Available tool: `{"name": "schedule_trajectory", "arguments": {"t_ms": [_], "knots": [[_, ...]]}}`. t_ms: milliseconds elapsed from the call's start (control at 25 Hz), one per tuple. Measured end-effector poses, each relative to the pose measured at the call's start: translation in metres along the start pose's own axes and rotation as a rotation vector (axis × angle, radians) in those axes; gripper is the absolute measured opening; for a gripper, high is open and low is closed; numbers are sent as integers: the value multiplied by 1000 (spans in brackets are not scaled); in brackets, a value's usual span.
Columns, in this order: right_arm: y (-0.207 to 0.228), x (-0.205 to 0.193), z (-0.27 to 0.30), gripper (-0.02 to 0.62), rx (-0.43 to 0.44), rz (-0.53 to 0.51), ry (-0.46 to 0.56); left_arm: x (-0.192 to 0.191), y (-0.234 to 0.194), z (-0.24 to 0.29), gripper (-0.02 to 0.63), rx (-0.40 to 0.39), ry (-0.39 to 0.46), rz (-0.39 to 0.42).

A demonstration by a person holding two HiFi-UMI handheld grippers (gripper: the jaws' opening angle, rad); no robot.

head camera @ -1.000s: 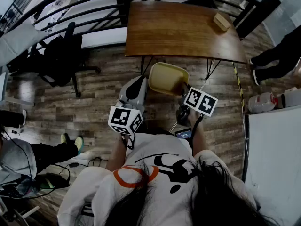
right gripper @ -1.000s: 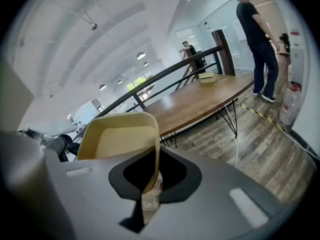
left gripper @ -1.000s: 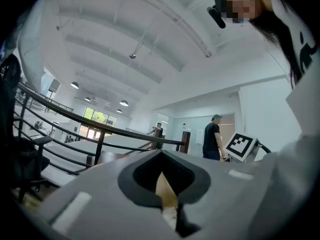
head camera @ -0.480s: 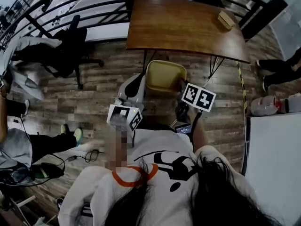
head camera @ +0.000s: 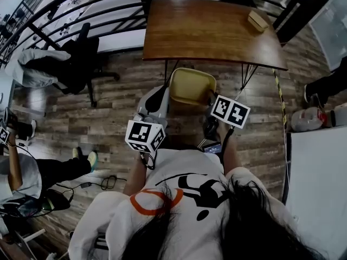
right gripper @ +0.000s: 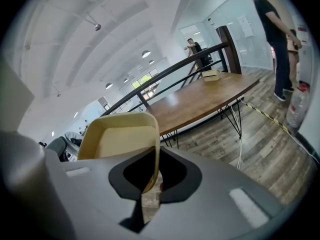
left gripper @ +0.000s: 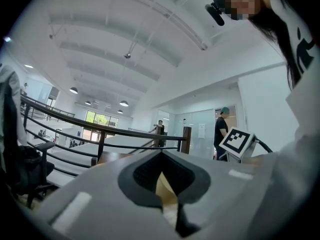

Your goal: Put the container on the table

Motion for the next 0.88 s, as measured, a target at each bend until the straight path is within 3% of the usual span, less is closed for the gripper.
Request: {"name": "schedule_trajectory", "arguments": {"t_ms": [640,880], "knots": [[38,6,17,34,-23,46,-23,-9,-3,34,0,19,-52,3],[56,19,37,34,-48,71,-30,-14,-12,69,0,-8,-86,2]]}}
Point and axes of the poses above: the fingertips, and each gripper's own axes: z forward along the fingers, y to its right, x out of its top, the point moved 6 cm from there along -z, backward along the fingers, and after that the axes turned 14 degrees about -z, right-handed, at the moved point
